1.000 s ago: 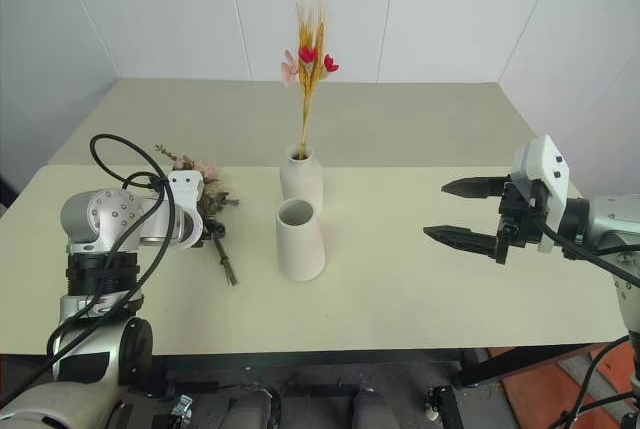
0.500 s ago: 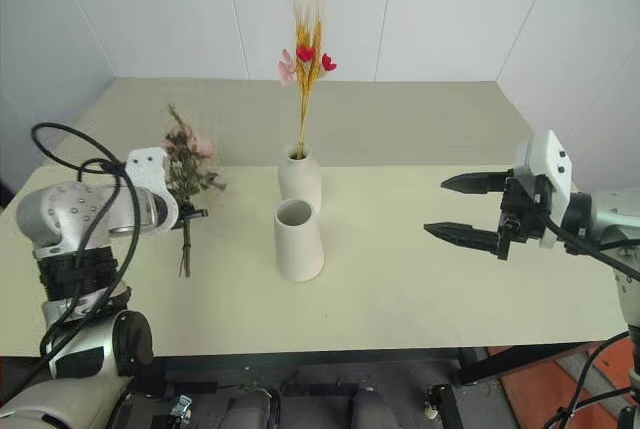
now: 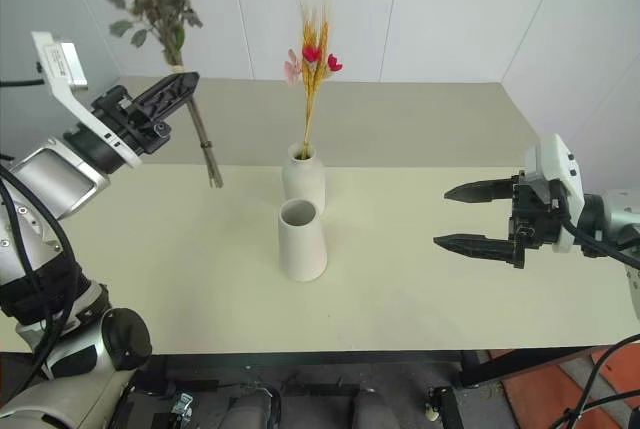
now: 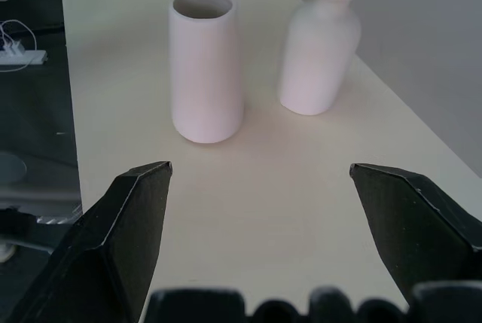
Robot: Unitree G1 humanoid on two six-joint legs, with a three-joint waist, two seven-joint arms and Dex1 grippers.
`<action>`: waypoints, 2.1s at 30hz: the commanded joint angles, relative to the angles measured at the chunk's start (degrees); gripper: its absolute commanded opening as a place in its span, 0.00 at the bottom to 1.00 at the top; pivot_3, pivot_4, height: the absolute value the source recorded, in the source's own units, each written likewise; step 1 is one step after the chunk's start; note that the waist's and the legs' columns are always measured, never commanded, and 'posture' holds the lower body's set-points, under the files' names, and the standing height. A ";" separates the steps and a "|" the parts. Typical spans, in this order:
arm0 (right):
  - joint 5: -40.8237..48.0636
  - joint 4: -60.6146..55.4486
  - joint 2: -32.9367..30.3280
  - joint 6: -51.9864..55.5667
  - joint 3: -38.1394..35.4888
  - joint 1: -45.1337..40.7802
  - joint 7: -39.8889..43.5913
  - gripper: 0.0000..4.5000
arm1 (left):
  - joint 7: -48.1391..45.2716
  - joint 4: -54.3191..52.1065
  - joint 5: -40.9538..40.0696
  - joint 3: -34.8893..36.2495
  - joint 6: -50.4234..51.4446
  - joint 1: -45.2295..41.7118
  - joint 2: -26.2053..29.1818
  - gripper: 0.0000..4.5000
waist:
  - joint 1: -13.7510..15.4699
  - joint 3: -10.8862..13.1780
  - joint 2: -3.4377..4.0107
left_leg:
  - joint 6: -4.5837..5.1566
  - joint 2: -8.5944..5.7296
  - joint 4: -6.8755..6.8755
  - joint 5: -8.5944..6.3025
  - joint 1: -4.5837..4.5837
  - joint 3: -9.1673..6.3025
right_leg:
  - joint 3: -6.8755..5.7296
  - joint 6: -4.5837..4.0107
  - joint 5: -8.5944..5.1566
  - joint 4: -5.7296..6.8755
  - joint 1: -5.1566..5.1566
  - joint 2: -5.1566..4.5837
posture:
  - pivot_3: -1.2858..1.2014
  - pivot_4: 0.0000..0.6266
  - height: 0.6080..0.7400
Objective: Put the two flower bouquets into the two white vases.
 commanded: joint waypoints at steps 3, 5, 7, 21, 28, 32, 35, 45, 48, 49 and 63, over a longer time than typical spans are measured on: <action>1.29 -2.44 -1.00 -0.67 -4.16 1.56 -0.51 1.00 | -5.87 -1.53 -2.69 -7.84 -5.82 -1.94 -1.10 0.02 | -0.05 0.00 0.00 | 0.00 0.00 0.02 0.00 0.01 0.00 | 0.01 0.01 0.00 0.01 0.01 0.00 | 0.52 0.24 1.00; 1.51 -2.97 -0.89 -0.62 -4.78 2.27 -0.78 1.00 | -7.09 -1.60 -1.52 -11.24 -8.07 -1.45 -2.11 0.02 | -0.19 0.00 0.00 | 0.00 0.00 0.02 0.00 0.05 0.01 | 0.03 0.06 -0.03 0.02 0.03 0.02 | 0.52 0.24 1.00; 1.77 -3.67 -0.76 -0.43 -5.52 3.10 -1.13 1.00 | -8.11 -3.03 3.03 -16.17 -13.04 0.27 -3.81 0.02 | -0.16 0.00 0.01 | 0.00 0.00 0.02 0.00 0.07 0.01 | 0.05 0.09 -0.05 0.02 0.03 0.02 | 0.52 0.24 1.00; 3.65 -7.69 -0.72 0.62 -9.74 8.32 -3.42 1.00 | -15.38 -4.99 17.04 -27.24 -30.26 9.46 -3.82 0.02 | -0.08 -0.01 0.01 | 0.02 0.00 0.03 0.00 0.07 0.06 | 0.14 0.23 -0.14 0.01 0.03 0.04 | 0.52 0.24 1.00; 4.14 -7.87 -1.02 0.48 -9.65 8.52 -3.91 1.00 | -14.70 -5.78 19.52 -29.99 -32.35 13.48 -5.30 0.02 | -0.06 -0.01 0.01 | 0.02 0.00 0.04 0.00 0.07 0.06 | 0.14 0.24 -0.14 0.01 0.04 0.04 | 0.52 0.24 1.00; 4.23 -7.99 -1.16 0.55 -9.80 8.58 -3.91 1.00 | -14.71 -6.69 20.12 -31.04 -32.51 15.30 -5.18 0.02 | -0.11 -0.01 0.01 | 0.02 0.00 0.04 0.00 0.07 0.06 | 0.15 0.24 -0.14 0.01 0.04 0.04 | 0.52 0.24 1.00; 4.23 -8.14 -1.22 0.52 -10.23 9.01 -3.84 1.00 | -15.02 -8.39 19.78 -30.32 -31.14 17.76 -3.18 0.24 | -0.13 -0.01 0.02 | 0.02 0.00 0.04 0.00 0.07 0.07 | 0.15 0.24 -0.14 0.01 0.04 0.04 | 0.52 0.24 1.00; 3.56 -7.38 -1.23 0.22 -9.33 8.72 -3.81 1.00 | -16.52 -17.02 10.15 -20.24 -24.45 29.68 8.75 0.95 | -0.18 -0.01 0.02 | 0.03 0.03 0.03 -0.01 0.10 0.09 | 0.15 0.24 -0.15 0.02 0.02 0.04 | 0.52 0.24 1.00; 3.27 -6.93 -1.07 -0.07 -8.42 8.02 -3.81 1.00 | -19.63 -19.81 7.36 -16.84 -23.42 35.25 14.22 0.99 | -0.21 -0.02 0.03 | 0.03 0.04 0.01 -0.01 0.09 0.12 | 0.15 0.23 -0.16 0.01 -0.03 0.04 | 0.52 0.24 1.00; 3.23 -6.82 -1.04 -0.13 -8.23 7.86 -3.79 1.00 | -21.14 -20.35 6.86 -16.02 -23.66 36.78 15.86 0.99 | -0.16 -0.02 0.04 | 0.03 0.06 0.00 -0.01 0.11 0.13 | 0.15 0.22 -0.16 0.01 -0.01 0.04 | 0.52 0.24 1.00; 1.64 -2.58 -1.80 -1.17 -5.62 4.65 -2.03 1.00 | -58.81 -4.13 13.26 3.05 -34.82 50.68 41.81 0.99 | 0.06 -0.01 0.09 | 0.02 0.13 -0.10 -0.02 0.09 0.31 | 0.17 -0.27 -0.43 -0.08 -0.19 -0.01 | 0.52 0.24 1.00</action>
